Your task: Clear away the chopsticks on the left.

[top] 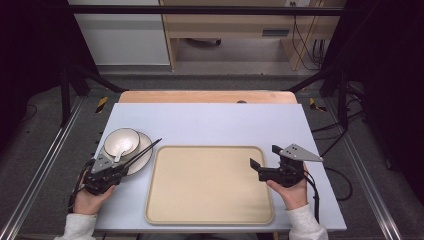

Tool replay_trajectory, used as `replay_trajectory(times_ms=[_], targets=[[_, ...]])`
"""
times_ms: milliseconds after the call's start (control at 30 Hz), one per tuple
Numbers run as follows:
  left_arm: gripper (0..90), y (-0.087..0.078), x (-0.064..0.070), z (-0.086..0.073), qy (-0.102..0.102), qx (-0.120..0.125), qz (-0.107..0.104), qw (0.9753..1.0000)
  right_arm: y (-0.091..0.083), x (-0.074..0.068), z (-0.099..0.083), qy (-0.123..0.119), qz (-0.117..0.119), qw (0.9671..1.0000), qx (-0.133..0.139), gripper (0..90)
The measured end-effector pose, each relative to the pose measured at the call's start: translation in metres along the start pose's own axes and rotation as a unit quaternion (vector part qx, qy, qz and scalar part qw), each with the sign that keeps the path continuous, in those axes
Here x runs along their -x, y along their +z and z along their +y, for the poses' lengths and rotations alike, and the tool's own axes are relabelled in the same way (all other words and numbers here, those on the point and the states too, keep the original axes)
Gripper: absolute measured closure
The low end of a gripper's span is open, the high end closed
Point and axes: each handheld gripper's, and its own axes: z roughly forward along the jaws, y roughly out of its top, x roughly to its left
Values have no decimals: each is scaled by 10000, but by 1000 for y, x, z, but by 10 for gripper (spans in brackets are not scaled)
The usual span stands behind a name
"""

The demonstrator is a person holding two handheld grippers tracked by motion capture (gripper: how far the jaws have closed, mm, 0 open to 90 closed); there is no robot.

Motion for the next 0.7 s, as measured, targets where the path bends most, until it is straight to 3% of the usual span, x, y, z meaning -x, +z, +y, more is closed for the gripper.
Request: replay_trajectory(times_ms=[333,700], targets=[[819,5,1,3,-16,-118,-65,9999,-1,0,0,14,18,10000,0,72],[852,2,10,6,-26,-8,-87,10000,-1,1,0,3,0,10000,16,72]])
